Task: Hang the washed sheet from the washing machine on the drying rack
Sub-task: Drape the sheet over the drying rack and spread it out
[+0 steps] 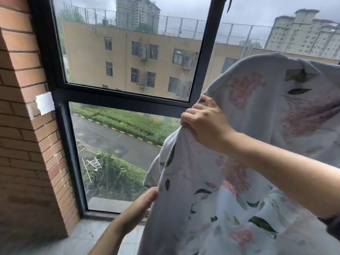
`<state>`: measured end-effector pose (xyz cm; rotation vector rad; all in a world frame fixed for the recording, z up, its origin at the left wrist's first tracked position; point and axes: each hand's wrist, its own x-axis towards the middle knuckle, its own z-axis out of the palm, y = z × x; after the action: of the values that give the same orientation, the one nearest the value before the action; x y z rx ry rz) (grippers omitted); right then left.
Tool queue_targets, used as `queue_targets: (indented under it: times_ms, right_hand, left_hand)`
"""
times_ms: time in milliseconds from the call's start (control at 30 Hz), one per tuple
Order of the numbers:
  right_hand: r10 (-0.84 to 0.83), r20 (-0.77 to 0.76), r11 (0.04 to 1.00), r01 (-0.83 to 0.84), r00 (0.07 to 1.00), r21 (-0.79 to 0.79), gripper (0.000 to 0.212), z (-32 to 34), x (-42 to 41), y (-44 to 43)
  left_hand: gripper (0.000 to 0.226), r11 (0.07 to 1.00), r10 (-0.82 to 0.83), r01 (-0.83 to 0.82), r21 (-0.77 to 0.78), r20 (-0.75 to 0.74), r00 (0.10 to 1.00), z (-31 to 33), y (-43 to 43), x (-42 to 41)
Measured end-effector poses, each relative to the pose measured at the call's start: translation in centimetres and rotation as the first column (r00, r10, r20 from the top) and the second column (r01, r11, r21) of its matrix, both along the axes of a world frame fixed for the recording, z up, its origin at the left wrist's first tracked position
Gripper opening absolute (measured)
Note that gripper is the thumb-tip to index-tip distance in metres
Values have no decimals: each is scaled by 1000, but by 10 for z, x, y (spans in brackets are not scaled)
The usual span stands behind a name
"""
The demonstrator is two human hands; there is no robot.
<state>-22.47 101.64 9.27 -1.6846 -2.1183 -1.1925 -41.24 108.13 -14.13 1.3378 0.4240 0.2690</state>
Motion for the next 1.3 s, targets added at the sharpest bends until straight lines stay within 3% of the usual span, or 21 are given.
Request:
queue_targets:
  times_ms: [100, 200, 300, 367, 433, 500, 533, 567, 600, 633, 700, 800, 900, 967, 1033, 1133, 1233, 1300]
  right_hand:
    - [-43, -138, 998, 48, 989, 32, 7, 18, -2, 14]
    - [-69, -241, 993, 90, 968, 77, 9, 37, -2, 20]
    - [-44, -340, 972, 119, 939, 203, 12, 69, -4, 25]
    - [-26, -392, 954, 139, 920, 264, 16, 93, -4, 35]
    - [-13, -424, 931, 165, 905, 325, 19, 115, -6, 45]
    - [-29, -437, 912, 203, 899, 357, 20, 125, -7, 52]
    - [-78, -422, 919, 229, 903, 321, 20, 126, -8, 56]
    - [-165, -382, 935, 268, 909, 234, 21, 123, -8, 61]
    - [-267, -330, 943, 316, 906, 107, 22, 117, -7, 66]
    - [-360, -272, 930, 365, 892, -34, 22, 111, -6, 69]
    - [-479, -183, 868, 431, 859, -248, 25, 98, -3, 68]
    - [-450, -37, 879, 436, 892, -192, 26, 81, -1, 61]
    - [-244, 66, 967, 247, 968, -58, 22, 71, 1, 53]
    - [-152, 52, 988, 151, 987, 21, 23, 74, 8, 42]
    - [-169, 64, 985, 166, 983, 50, 27, 79, 20, 24]
    - [-246, 48, 965, 240, 968, 104, 31, 92, 44, -14]
    - [-295, -52, 945, 299, 954, 133, 36, 106, 68, -51]
    - [-301, -185, 932, 329, 936, 149, 39, 114, 85, -71]
  left_hand:
    - [40, 968, 109, -125, 216, 83, 991, 15, -1, -3]
    - [36, 833, 385, -435, 342, 206, 900, 44, 21, -12]
    - [17, 614, 604, -689, 386, 333, 724, 94, 70, -25]
    - [18, 421, 676, -765, 487, 394, 623, 133, 101, -28]
    - [19, 249, 705, -834, 492, 499, 505, 170, 122, -28]
    - [20, 60, 725, -861, 505, 571, 386, 197, 134, -25]
    - [18, -24, 762, -827, 562, 546, 348, 203, 143, -22]
    - [14, -52, 813, -732, 680, 454, 364, 202, 156, -18]
    - [10, 30, 859, -593, 805, 283, 427, 194, 164, -13]
    - [10, 177, 863, -449, 876, 81, 499, 181, 170, -6]
    - [8, 436, 762, -267, 860, -194, 618, 154, 163, 8]
    - [13, 497, 657, -240, 834, -181, 732, 125, 132, 31]
    - [29, 589, 491, -243, 771, -103, 865, 117, 96, 52]
    - [48, 659, 390, -283, 697, 4, 921, 123, 75, 65]
    - [57, 631, 357, -328, 703, 111, 927, 131, 60, 74]
    - [58, 515, 311, -412, 752, 284, 907, 149, 44, 86]
    - [40, 341, 275, -496, 798, 420, 865, 165, 32, 100]
    - [35, 227, 333, -614, 756, 532, 779, 178, 32, 107]
